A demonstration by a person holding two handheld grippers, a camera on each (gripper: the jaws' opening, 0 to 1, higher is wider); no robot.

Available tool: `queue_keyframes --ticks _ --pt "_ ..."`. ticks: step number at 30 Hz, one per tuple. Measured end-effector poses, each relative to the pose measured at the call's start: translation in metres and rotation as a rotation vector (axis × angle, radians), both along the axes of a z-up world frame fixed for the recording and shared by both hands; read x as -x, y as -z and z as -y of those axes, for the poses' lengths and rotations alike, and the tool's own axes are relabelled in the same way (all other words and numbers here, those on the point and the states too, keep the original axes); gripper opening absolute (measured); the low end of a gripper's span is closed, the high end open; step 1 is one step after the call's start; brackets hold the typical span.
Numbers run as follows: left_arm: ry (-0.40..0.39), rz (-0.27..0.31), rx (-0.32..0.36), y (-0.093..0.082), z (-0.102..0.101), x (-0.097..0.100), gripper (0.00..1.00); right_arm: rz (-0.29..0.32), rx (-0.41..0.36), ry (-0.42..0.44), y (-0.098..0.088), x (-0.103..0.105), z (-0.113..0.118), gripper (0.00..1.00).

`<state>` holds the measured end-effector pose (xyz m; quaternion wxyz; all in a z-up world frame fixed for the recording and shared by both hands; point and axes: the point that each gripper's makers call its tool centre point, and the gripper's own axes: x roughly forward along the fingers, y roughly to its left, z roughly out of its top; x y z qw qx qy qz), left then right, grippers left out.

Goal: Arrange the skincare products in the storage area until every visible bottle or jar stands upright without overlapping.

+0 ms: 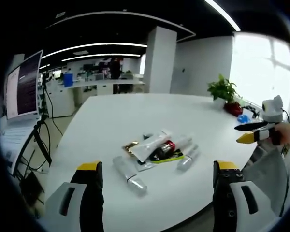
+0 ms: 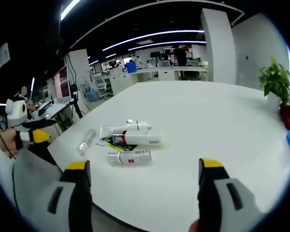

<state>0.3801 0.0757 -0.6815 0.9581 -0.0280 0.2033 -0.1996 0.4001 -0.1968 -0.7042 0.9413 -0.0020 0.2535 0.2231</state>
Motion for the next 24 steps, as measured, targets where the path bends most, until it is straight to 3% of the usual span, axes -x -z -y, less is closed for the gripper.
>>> queue_keyframes --ticks 7,16,24 --pt "0.012 -0.001 -0.014 0.002 0.001 0.001 0.92 -0.017 0.075 -0.095 0.005 -0.015 -0.005 0.91" --pt "-0.015 -0.017 0.034 0.002 -0.005 -0.002 0.92 -0.019 0.133 -0.202 0.004 -0.038 -0.011 0.87" --pt "0.004 -0.021 0.004 0.006 -0.003 -0.002 0.92 -0.028 0.183 -0.305 0.009 -0.056 -0.023 0.84"
